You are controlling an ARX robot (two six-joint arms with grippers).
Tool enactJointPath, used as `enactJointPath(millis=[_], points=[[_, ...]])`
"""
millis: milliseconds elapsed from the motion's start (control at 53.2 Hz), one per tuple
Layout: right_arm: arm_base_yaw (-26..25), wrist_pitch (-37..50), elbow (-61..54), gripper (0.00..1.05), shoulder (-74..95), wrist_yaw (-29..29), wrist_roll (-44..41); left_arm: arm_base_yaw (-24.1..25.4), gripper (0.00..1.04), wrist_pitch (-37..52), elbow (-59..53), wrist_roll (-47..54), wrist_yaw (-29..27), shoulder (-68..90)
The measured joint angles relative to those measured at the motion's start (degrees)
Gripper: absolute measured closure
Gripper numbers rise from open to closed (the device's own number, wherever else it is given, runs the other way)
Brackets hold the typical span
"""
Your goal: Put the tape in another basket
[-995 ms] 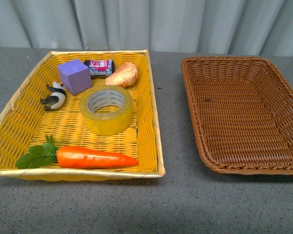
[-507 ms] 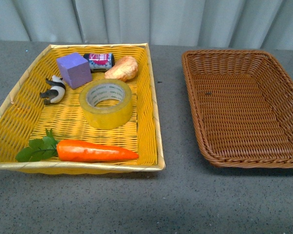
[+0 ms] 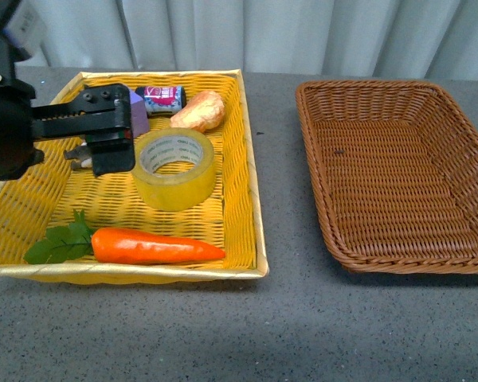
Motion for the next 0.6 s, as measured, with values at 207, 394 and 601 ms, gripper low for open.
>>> enactJointPath(millis=[207, 394, 601], points=[[0.0, 0.0, 0.0, 0.09, 0.0, 0.0, 0.0, -0.3, 0.06, -10.0, 11.1, -5.2, -1.8, 10.5], [0.0, 0.0, 0.0, 0.09, 0.0, 0.0, 0.0, -0.3, 0.06, -14.1, 17.5, -10.2, -4.0, 16.0], [0.0, 0.0, 0.0, 0.09, 0.0, 0.0, 0.0, -0.4, 0.06, -15.3, 21.6, -12.1, -3.9, 19.5]])
